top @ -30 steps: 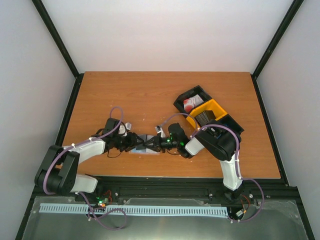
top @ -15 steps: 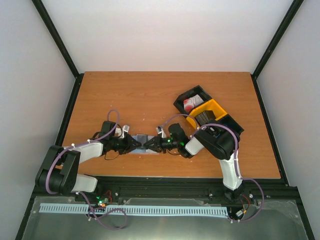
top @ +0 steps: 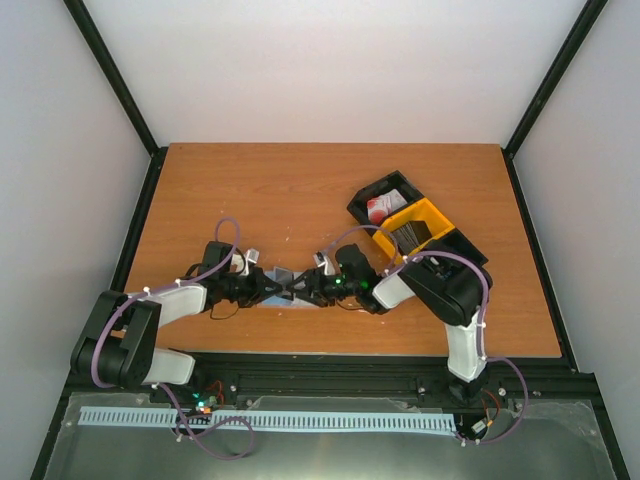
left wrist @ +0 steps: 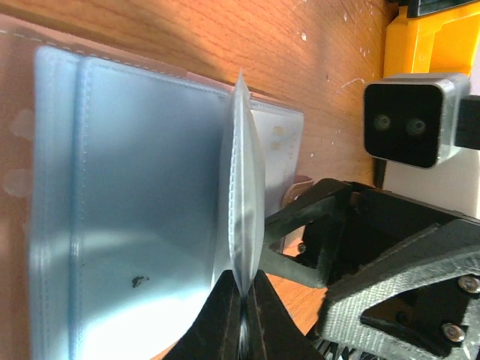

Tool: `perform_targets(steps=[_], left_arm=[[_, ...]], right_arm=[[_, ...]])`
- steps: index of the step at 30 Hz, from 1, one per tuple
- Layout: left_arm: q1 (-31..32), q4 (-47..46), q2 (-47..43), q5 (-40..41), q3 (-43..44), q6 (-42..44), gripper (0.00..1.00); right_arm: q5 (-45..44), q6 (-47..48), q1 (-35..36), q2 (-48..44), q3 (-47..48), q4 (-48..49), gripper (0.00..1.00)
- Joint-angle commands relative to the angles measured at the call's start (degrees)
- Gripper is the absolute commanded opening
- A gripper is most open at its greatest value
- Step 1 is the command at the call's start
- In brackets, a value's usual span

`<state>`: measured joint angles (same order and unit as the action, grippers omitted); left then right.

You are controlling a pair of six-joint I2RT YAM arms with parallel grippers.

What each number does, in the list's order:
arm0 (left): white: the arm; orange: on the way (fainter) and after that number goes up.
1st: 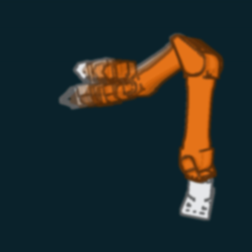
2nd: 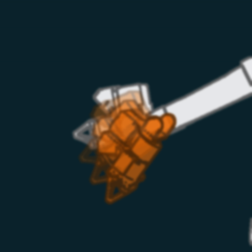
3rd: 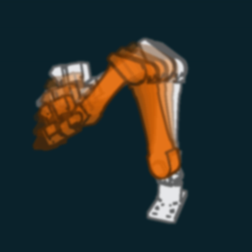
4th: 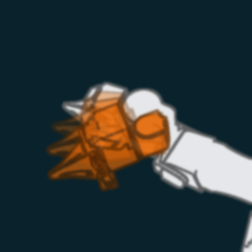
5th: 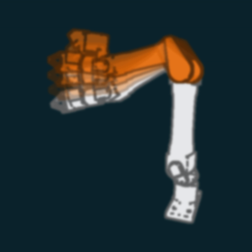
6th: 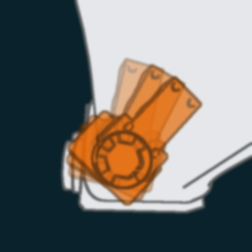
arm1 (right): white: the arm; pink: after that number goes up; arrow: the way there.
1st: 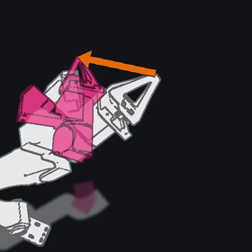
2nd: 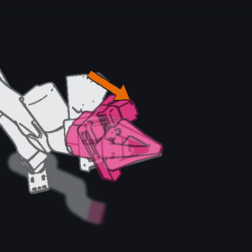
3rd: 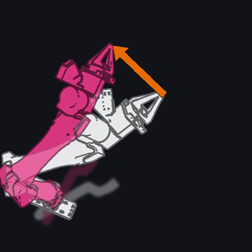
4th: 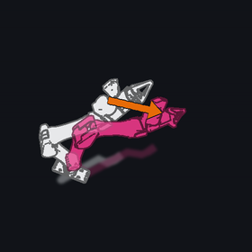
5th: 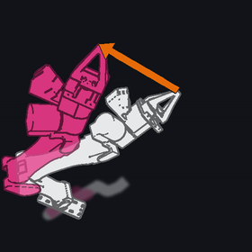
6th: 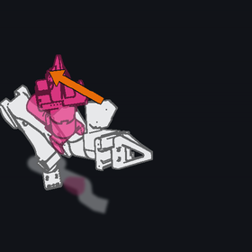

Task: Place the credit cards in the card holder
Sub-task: Insert the credit card into the card holder.

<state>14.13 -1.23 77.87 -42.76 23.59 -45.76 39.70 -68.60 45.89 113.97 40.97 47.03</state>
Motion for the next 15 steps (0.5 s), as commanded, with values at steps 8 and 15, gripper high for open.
perform_targets(steps=[8,15], left_arm=[[-0.33,6.28,-1.54,3.98,2.55,6.62,0.09],[-0.33,3.67,2.23,-4.18,3.84,8.48,0.37]], right_arm=[[-13.11,12.36,0.25,-13.88,2.11,-27.38,0.53],[-17.09,15.34,0.25,-20.45,4.37,-35.21,0.53]])
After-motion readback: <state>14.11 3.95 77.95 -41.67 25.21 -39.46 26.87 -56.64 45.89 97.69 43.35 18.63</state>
